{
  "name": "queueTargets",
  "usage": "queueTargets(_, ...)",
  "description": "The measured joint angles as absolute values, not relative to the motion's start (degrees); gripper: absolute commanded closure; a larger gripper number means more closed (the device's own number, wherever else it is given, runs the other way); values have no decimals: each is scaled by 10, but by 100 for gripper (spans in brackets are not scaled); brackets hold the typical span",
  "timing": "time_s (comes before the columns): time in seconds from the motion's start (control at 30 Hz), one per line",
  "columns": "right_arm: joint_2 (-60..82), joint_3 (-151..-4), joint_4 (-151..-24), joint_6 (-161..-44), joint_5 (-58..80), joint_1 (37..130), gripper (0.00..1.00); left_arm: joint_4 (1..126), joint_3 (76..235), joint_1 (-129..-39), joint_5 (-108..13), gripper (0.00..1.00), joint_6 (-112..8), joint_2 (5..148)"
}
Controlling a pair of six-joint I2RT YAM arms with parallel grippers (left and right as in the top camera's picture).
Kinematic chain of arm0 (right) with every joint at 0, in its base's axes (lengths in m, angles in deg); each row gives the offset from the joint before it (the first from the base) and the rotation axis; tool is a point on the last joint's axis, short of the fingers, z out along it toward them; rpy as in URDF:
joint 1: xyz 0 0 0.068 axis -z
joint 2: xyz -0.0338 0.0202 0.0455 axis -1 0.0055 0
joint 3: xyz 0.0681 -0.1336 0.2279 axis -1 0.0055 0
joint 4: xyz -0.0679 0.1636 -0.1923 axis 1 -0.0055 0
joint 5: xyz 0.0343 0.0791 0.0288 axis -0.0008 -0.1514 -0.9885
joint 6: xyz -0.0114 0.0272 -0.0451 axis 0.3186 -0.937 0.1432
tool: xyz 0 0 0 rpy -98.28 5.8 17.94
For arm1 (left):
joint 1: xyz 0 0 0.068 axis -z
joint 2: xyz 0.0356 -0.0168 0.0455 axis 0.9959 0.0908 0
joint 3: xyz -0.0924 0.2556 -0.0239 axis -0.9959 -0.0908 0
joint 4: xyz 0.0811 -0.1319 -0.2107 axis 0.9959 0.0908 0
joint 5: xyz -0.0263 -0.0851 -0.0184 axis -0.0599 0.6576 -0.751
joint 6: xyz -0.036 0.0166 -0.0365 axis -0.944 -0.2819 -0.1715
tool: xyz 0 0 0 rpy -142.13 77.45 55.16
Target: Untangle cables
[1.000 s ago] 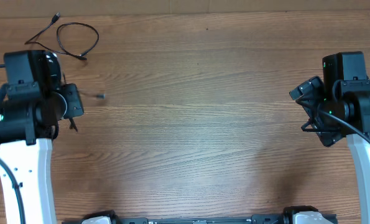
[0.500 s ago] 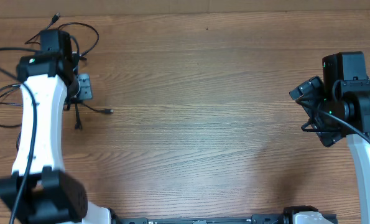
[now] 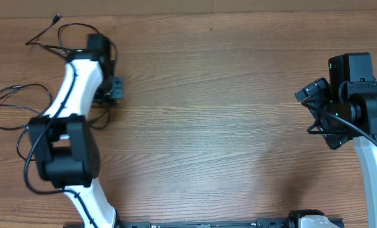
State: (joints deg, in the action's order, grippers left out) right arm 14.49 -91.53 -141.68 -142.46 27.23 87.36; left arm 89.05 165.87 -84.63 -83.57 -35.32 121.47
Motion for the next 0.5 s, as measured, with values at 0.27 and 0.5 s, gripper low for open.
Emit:
queueTargets(0.27,145,-915,-1417,-1425,272,874,0,908,1672,-815,-836,0,-359,1229)
queueTargets(0.5,145,-915,-1417,-1425,272,874,0,995,1795,-815,-826,0,-384,1228)
